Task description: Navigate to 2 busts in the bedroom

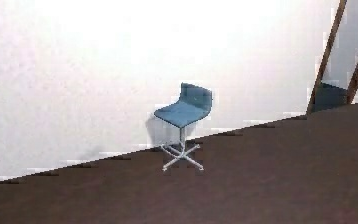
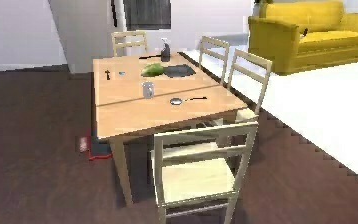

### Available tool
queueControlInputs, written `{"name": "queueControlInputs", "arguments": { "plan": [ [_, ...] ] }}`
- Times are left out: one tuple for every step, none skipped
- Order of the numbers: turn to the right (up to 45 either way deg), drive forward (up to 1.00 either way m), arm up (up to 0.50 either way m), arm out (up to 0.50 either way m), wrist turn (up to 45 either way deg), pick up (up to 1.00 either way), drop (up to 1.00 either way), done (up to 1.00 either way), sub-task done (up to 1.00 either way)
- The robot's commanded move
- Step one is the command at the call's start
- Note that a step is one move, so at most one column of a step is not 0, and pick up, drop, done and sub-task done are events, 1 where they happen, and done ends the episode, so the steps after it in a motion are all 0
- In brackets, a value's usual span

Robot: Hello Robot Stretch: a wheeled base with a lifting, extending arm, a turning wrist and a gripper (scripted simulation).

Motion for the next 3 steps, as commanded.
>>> {"name": "queueControlInputs", "arguments": {
  "plan": [
    [21.0, 0.00, 0.00, 0.00, 0.0, 0.00, 0.00, 0.00, 0.00],
    [0.0, 0.95, 0.00, 0.00, 0.0, 0.00, 0.00, 0.00, 0.00],
    [45.0, 0.00, 0.00, 0.00, 0.0, 0.00, 0.00, 0.00, 0.00]
  ]
}}
